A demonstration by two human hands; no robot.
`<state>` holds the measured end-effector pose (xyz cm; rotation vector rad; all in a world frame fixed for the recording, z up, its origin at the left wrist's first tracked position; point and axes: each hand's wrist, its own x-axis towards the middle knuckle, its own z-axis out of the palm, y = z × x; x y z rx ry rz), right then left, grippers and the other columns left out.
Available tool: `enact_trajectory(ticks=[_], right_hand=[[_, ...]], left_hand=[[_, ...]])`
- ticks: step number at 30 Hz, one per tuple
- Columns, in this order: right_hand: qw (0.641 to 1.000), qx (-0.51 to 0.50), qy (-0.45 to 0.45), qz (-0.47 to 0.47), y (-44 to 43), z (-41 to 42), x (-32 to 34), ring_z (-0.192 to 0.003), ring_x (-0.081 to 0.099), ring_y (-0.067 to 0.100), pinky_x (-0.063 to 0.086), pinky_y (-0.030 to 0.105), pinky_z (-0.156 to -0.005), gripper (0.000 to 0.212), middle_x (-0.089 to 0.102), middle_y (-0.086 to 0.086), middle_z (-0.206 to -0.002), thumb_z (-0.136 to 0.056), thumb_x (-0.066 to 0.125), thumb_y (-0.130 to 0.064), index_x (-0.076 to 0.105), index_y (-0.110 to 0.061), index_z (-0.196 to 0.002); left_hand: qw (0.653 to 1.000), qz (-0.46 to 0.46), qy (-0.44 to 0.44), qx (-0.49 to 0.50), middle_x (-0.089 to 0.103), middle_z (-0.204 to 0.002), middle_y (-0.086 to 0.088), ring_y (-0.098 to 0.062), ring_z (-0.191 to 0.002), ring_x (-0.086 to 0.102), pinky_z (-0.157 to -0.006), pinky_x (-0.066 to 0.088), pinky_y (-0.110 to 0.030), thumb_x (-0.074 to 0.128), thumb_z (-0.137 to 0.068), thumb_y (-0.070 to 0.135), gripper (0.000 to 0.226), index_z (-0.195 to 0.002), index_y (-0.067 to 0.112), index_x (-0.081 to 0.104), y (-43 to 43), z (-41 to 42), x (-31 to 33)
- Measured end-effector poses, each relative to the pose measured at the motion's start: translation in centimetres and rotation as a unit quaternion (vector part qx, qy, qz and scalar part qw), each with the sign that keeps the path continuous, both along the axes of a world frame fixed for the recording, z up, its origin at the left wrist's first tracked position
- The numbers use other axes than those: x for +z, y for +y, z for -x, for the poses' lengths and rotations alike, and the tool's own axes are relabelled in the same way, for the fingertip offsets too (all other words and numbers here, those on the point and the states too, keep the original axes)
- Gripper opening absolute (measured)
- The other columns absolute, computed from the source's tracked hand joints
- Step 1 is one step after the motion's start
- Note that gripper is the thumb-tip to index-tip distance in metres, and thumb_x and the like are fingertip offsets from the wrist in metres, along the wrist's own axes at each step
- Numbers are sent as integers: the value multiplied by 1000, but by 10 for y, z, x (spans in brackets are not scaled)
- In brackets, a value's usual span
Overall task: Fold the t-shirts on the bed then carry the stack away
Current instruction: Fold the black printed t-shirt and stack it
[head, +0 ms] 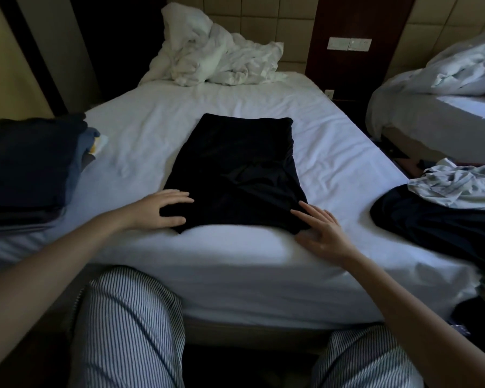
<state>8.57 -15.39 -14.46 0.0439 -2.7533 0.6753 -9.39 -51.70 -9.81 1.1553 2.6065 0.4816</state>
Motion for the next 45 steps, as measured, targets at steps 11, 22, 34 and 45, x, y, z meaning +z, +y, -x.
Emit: enact_trajectory(ticks=[11, 22, 34, 45], right_hand=[[994, -85, 30, 68, -20, 0, 13, -109, 56, 26, 35, 29, -91, 25, 63, 9, -121, -94, 52, -7, 65, -3, -115], [968, -126, 98, 196, -41, -41, 75, -55, 37, 11, 29, 18, -51, 33, 43, 3, -60, -97, 46, -10, 47, -11, -65], [903, 49, -119, 410, -66, -104, 156, -49, 60, 5, 46, 16, -45, 29, 62, -4, -56, -100, 37, -21, 56, -7, -84], [892, -121, -57, 432, -34, 3, 181, -60, 49, 15, 40, 26, -56, 24, 50, 5, -73, -100, 43, -25, 57, -12, -85]], left_hand=[[994, -74, 56, 54, 34, -151, 3, -12, -143, 19, -112, 15, -25, 43, -99, 26, 39, -138, 27, 45, -3, -15, -19], [973, -171, 50, 148, 65, -93, -21, -32, -88, 60, -70, 38, -30, 45, -98, 30, 36, -101, 0, 65, -5, -51, 42], [937, -157, -311, -12, 55, -69, -8, -20, -55, 51, -51, 44, -25, 57, -63, 74, 73, -93, 7, 51, -54, -126, 123], [898, -303, -274, 164, 54, -86, -9, -15, -73, 56, -62, 51, -19, 55, -94, 17, 18, -105, 4, 58, -20, -27, 125]])
